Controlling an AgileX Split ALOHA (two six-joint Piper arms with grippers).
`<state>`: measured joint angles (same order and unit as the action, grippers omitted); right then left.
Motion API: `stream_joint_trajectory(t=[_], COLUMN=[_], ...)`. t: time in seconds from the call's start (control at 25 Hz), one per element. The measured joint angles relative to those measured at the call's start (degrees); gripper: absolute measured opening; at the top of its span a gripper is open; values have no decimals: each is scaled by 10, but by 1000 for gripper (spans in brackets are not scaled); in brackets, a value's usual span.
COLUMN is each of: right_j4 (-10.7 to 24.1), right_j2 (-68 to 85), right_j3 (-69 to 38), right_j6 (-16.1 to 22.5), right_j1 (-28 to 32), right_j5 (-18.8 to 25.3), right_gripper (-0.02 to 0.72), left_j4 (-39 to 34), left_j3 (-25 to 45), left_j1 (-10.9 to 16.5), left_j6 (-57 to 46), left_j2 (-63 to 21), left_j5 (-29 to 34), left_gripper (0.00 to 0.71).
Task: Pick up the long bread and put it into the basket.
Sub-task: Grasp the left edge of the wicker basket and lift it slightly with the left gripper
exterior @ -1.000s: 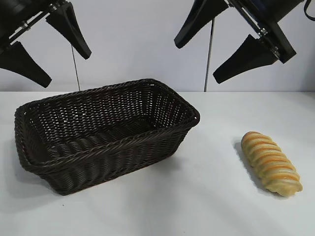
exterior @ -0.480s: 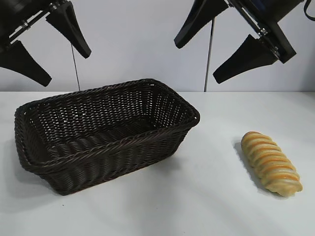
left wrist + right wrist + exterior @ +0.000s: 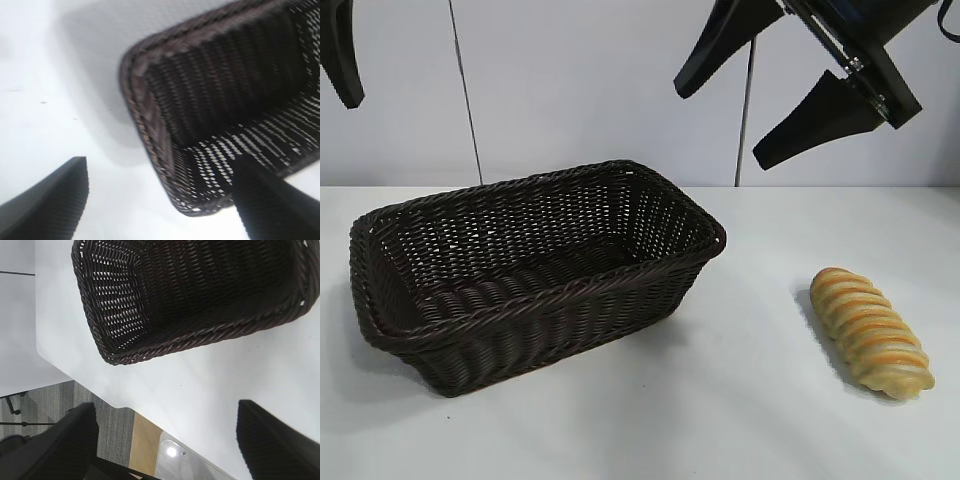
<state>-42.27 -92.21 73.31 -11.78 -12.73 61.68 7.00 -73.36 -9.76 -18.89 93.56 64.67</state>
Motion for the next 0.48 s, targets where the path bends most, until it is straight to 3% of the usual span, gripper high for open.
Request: stream_joint_trajectory(t=[0.24,0.48], right_j4=[0,0], right_j2=[0,0], right_j3=[0,0], right_j6=[0,0], right_j1=[0,0], right_j5=[0,0], right_gripper=[538,538], left_j4=[60,74], left_j3=[82,133], left_j1=[0,0], left_j6=[9,11], left_j2=[0,2], left_j5=[-110,-190], left_gripper=[570,570])
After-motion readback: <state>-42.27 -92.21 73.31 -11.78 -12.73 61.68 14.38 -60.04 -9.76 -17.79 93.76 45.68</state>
